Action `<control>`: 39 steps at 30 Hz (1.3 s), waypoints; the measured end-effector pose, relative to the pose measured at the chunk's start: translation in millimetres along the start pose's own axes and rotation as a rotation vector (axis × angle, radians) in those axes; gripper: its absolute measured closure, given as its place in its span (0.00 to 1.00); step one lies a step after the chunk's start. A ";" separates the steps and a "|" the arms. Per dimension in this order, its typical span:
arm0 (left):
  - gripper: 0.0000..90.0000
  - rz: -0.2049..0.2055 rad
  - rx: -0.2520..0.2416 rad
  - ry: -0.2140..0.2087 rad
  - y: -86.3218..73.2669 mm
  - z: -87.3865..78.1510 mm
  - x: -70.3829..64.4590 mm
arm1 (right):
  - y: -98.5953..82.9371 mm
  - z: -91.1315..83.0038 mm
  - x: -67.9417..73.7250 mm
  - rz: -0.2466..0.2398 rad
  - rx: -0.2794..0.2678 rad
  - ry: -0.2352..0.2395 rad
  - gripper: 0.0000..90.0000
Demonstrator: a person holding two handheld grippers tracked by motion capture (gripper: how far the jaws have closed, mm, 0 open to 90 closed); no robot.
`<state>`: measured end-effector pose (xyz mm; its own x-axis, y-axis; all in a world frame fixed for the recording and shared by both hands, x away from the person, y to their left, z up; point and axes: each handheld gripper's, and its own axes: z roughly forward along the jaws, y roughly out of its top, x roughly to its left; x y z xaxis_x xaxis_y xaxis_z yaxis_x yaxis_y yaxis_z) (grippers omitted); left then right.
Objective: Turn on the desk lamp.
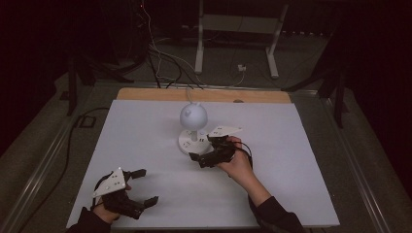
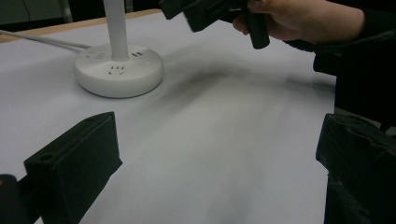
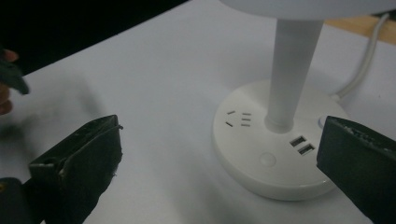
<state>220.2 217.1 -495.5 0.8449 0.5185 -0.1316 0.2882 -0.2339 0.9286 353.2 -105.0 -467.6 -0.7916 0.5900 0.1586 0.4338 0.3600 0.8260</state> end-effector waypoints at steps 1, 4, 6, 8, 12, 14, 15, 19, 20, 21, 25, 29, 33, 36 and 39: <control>0.00 0.001 0.000 0.000 0.2 -0.1 0.0 | 0.8 3.1 0.2 -0.003 -0.017 -0.024 0.07; 0.00 0.000 0.000 0.000 0.0 -0.1 0.0 | 1.0 7.7 0.2 -0.020 -0.004 -0.046 0.15; 0.00 0.003 0.003 -0.001 -0.1 0.0 -0.1 | 1.3 8.4 0.0 -0.021 -0.001 -0.050 0.17; 0.00 0.002 0.002 0.000 0.1 0.1 -0.1 | 2.8 10.5 -0.5 -0.021 0.001 -0.065 0.24; 0.00 0.003 0.003 0.000 -0.1 -0.1 0.1 | 6.3 10.9 -3.1 0.005 0.005 -0.091 0.44; 0.00 0.000 0.000 -0.001 0.0 0.1 0.2 | 7.3 11.6 -5.9 0.015 0.009 -0.115 0.58; 0.00 -0.001 0.000 0.000 -0.1 0.1 0.3 | 7.1 11.9 -6.7 0.020 0.011 -0.118 0.61; 0.00 0.003 0.003 -0.002 -0.1 0.1 0.0 | 4.9 14.2 -10.2 0.009 0.015 -0.157 0.76; 0.00 0.000 0.001 -0.001 0.0 0.2 0.1 | 4.9 14.2 -10.2 0.009 0.015 -0.157 0.76; 0.00 -0.003 0.002 -0.001 -0.1 0.1 0.3 | 4.3 14.8 -11.0 0.009 0.019 -0.166 0.78; 0.00 0.002 0.005 -0.001 -0.2 0.3 0.2 | 1.5 17.2 -12.8 0.010 0.031 -0.183 0.91; 0.00 0.002 0.009 -0.001 -0.5 0.6 0.2 | -2.2 21.9 -12.3 0.000 0.064 -0.200 1.00; 0.00 -0.002 0.005 -0.001 -0.4 0.5 0.5 | -4.4 24.9 -11.7 -0.005 0.072 -0.203 1.00; 0.00 0.000 0.006 -0.002 -0.5 0.4 0.3 | -6.7 29.1 -10.1 -0.012 0.084 -0.207 1.00; 0.00 -0.001 0.006 -0.002 -0.5 0.6 0.3 | -8.1 32.4 -8.9 -0.024 0.092 -0.217 1.00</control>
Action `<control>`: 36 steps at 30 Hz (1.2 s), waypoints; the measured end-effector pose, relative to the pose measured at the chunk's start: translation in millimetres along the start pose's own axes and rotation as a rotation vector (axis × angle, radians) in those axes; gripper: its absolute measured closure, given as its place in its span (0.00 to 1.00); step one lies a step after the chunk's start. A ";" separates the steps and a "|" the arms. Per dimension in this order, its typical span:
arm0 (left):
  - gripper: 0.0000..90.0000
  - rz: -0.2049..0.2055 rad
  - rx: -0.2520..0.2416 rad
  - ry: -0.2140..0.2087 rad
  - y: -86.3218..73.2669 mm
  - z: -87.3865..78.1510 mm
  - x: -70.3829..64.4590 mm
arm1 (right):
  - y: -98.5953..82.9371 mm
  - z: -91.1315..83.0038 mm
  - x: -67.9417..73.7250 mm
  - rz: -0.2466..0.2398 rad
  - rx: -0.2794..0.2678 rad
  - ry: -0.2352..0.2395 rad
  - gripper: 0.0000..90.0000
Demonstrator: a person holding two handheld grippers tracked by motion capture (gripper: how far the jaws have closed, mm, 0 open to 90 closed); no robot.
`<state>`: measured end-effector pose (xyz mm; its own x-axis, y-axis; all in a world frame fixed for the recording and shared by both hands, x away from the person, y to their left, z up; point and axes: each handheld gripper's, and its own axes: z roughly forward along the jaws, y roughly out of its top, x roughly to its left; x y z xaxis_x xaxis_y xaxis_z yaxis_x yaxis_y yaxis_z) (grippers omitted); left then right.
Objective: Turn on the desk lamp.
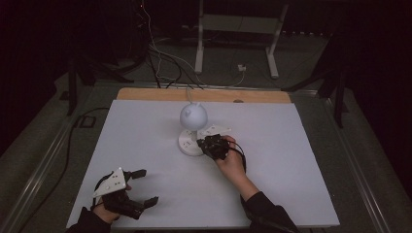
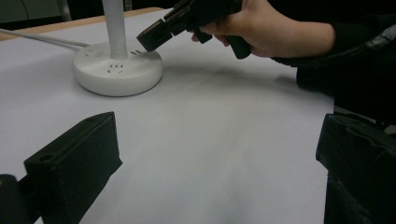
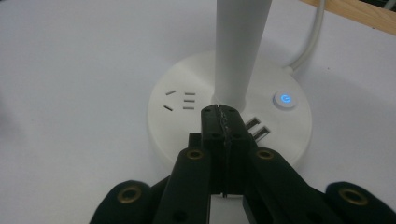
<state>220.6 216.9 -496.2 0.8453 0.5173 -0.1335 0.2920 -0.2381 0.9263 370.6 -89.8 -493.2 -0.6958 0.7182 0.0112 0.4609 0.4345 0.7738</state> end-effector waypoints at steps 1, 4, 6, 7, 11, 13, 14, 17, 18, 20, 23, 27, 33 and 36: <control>0.00 0.002 0.002 0.000 -0.2 0.1 -0.2 | -0.6 1.0 0.4 0.005 0.003 0.000 1.00; 0.00 0.004 0.001 -0.001 0.0 0.1 -0.2 | -1.9 3.8 1.3 -0.001 0.013 -0.004 1.00; 0.00 0.003 0.002 0.000 -0.1 0.0 -0.1 | -3.1 5.3 1.1 -0.002 0.015 -0.012 1.00; 0.00 0.003 0.003 0.000 -0.3 0.1 -0.2 | -3.6 5.8 0.7 0.004 0.015 -0.010 1.00; 0.00 0.004 0.002 -0.001 -0.1 0.3 -0.2 | -4.0 6.2 0.3 -0.003 0.015 -0.012 1.00; 0.00 0.005 0.004 -0.002 -0.3 0.4 -0.6 | -4.0 6.5 0.2 0.001 0.016 -0.011 1.00; 0.00 0.006 0.004 -0.001 -0.2 0.4 -0.6 | -4.2 7.0 0.9 0.000 0.018 -0.014 1.00; 0.00 0.003 0.002 -0.002 -0.1 0.2 -0.2 | -4.7 7.9 0.8 0.001 0.020 -0.018 1.00; 0.00 0.002 0.003 -0.001 -0.3 0.2 -0.3 | -4.9 7.9 0.6 0.005 0.020 -0.017 1.00; 0.00 0.004 0.007 0.000 -0.4 0.5 -0.5 | -4.9 7.9 0.8 0.004 0.020 -0.017 1.00; 0.00 0.002 0.007 0.000 -0.5 0.8 -0.3 | -4.6 8.1 1.6 0.000 0.022 -0.024 1.00; 0.00 0.004 0.010 -0.002 -0.6 1.4 -0.4 | -5.8 8.1 3.5 -0.011 0.019 -0.037 1.00; 0.00 0.002 0.007 -0.001 -0.4 1.5 -0.6 | -4.7 7.6 4.3 0.000 0.019 -0.026 1.00; 0.00 -0.003 0.006 0.001 -0.8 1.3 0.1 | -1.2 2.2 3.2 0.007 0.006 -0.026 1.00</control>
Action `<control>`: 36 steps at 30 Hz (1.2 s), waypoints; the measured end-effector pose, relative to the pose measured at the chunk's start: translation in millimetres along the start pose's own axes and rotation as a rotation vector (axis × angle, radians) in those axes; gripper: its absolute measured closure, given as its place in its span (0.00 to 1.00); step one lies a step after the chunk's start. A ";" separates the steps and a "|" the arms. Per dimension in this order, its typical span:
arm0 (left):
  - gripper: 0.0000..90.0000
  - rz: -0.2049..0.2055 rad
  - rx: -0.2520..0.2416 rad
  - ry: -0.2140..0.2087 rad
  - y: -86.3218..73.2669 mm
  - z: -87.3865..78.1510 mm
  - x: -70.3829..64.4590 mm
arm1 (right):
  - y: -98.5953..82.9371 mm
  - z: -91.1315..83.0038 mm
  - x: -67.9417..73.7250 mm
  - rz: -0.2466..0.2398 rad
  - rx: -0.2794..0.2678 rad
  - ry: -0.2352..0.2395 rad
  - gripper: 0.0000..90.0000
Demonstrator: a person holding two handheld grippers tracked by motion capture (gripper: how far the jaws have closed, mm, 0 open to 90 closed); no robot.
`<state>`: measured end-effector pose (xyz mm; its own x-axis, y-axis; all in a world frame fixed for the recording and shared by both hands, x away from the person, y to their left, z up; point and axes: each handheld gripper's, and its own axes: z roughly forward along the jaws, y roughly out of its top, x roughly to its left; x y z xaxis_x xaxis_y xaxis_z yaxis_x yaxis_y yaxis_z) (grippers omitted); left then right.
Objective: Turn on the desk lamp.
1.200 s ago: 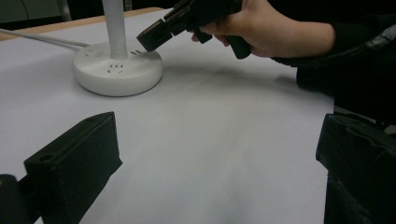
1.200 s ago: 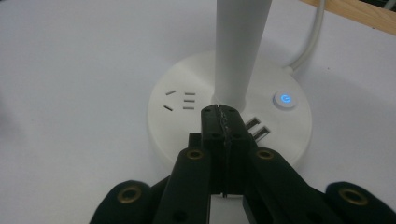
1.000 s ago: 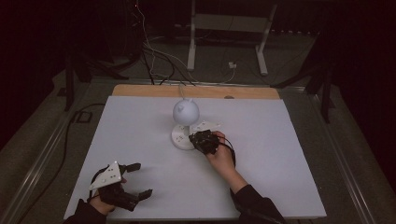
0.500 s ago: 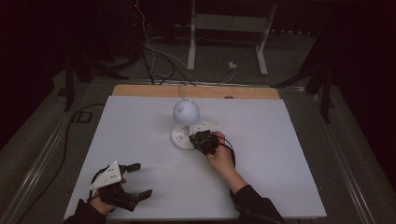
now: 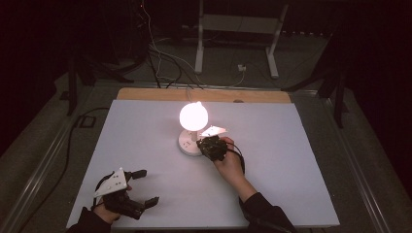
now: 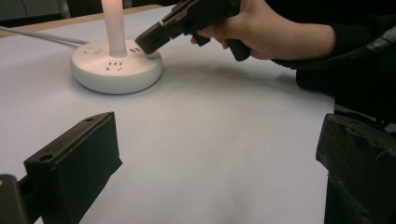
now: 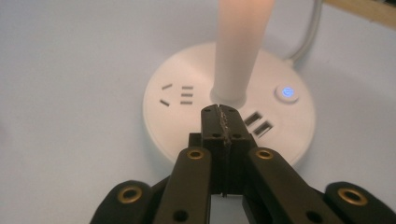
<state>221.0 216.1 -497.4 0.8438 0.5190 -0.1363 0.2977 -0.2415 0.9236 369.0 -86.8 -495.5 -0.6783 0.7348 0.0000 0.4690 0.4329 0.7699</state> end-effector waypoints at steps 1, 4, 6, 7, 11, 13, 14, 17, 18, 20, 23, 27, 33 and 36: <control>0.00 0.002 0.001 0.000 0.0 -0.1 0.1 | 1.2 -2.3 -0.6 0.008 -0.005 0.008 1.00; 0.00 0.001 0.000 -0.001 0.2 -0.2 0.2 | 3.2 -9.1 -1.3 -0.002 -0.020 0.008 1.00; 0.00 0.003 0.003 -0.001 -0.1 0.0 0.1 | 3.9 -13.9 -3.3 0.011 -0.028 0.018 1.00; 0.00 0.003 0.003 -0.001 0.0 0.1 0.0 | 4.4 -16.1 -4.2 0.007 -0.032 0.020 0.99; 0.00 0.001 0.003 0.002 0.0 0.2 0.2 | 5.9 -24.0 -6.5 -0.006 -0.046 0.050 0.88; 0.00 0.000 0.003 0.002 0.0 0.4 0.0 | 6.8 -26.6 -7.6 -0.013 -0.048 0.093 0.80; 0.00 0.001 0.004 0.002 0.1 0.3 0.3 | 7.0 -28.4 -7.7 -0.022 -0.052 0.100 0.78; 0.00 0.000 0.004 0.002 -0.1 0.3 0.2 | 7.7 -32.5 -8.4 -0.004 -0.046 0.121 0.66; 0.00 0.001 0.005 0.002 0.0 0.2 0.1 | 7.6 -34.2 -8.0 -0.003 -0.049 0.119 0.61; 0.00 0.002 0.002 0.003 0.3 0.0 0.3 | 7.8 -37.1 -8.5 0.005 -0.046 0.121 0.53; 0.00 0.001 0.003 0.003 -0.1 0.1 0.2 | 8.4 -41.7 -10.3 0.029 -0.042 0.129 0.43; 0.00 0.000 0.003 0.002 0.2 0.3 0.8 | 8.1 -47.2 -10.8 0.018 -0.040 0.140 0.26; 0.00 -0.002 0.004 0.003 -0.1 0.6 0.9 | 4.1 -56.4 -13.1 -0.048 -0.039 0.219 0.01; 0.00 0.000 0.007 0.004 -0.5 0.2 0.5 | 1.5 -62.5 -15.8 -0.062 -0.029 0.241 0.00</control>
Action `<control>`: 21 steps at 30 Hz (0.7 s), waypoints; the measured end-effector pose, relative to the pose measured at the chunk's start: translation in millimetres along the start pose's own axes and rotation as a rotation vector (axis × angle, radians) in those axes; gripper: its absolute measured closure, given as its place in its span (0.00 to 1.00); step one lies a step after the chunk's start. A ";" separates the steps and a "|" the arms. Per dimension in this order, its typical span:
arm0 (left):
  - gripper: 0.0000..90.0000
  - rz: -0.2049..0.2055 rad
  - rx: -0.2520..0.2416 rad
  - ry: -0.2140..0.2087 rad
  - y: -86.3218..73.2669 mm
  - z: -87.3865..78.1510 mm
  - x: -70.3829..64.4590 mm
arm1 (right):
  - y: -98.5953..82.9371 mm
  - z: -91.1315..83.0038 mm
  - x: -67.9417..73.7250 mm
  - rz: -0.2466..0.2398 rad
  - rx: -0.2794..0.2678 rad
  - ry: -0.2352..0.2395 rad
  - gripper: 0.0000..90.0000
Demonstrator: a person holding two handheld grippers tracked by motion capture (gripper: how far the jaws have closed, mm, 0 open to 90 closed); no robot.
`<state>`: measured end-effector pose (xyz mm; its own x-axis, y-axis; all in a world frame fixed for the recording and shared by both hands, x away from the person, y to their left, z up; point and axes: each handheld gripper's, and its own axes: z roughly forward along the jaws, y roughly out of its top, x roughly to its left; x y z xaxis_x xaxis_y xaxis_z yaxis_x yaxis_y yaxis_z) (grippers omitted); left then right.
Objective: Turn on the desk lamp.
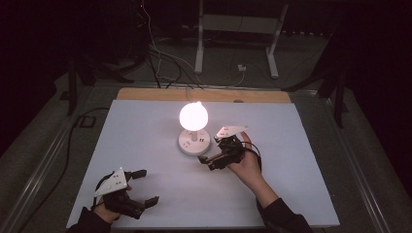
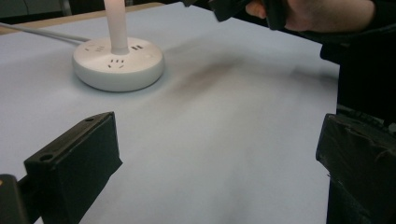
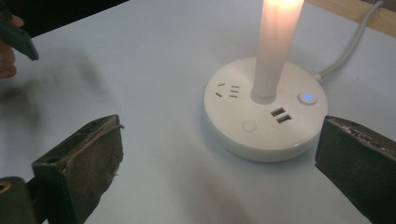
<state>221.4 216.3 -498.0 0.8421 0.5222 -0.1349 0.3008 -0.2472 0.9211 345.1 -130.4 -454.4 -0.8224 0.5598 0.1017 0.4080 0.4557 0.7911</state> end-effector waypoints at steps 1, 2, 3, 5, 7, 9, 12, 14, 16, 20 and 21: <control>0.00 -0.001 -0.004 0.001 0.2 -0.3 0.1 | -1.2 -3.3 -0.8 -0.002 0.004 0.026 0.00; 0.00 -0.002 -0.005 0.002 0.3 -0.5 0.2 | -2.1 -6.4 -1.9 -0.001 0.009 0.044 0.00; 0.00 -0.002 -0.005 0.002 0.3 -0.5 0.2 | -4.3 -9.7 -2.4 -0.012 -0.011 0.045 0.00; 0.00 -0.001 -0.002 0.002 0.1 -0.1 -0.2 | -9.8 -16.4 -2.3 -0.046 -0.057 0.027 0.00; 0.00 0.001 0.001 0.001 0.1 0.4 0.1 | -15.5 -22.8 -3.0 -0.064 -0.064 0.025 0.00; 0.00 -0.003 0.001 0.002 -0.1 0.8 0.3 | -21.6 -28.4 -4.0 -0.076 -0.059 0.005 0.00; 0.00 -0.001 0.000 0.002 0.6 1.2 0.3 | -34.8 -38.0 -7.3 -0.058 -0.037 0.000 0.00; 0.00 -0.004 -0.001 0.000 0.4 1.7 0.1 | -44.0 -43.7 -10.1 -0.048 -0.032 0.001 0.00; 0.00 0.001 0.006 0.000 0.1 2.0 -0.1 | -52.9 -49.8 -12.1 -0.032 -0.023 -0.005 0.00; 0.00 0.000 -0.003 -0.004 0.5 1.5 0.0 | -68.9 -61.0 -15.6 -0.017 -0.017 -0.031 0.00; 0.00 0.001 -0.002 -0.004 0.5 1.4 -0.2 | -72.3 -63.4 -16.3 -0.017 -0.011 -0.044 0.00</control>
<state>222.0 214.9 -498.0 0.8440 0.5188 -0.1358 0.2993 -0.2456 0.9220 303.9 -216.4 -475.0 -0.8110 0.5817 0.0619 0.3895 0.4580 0.7991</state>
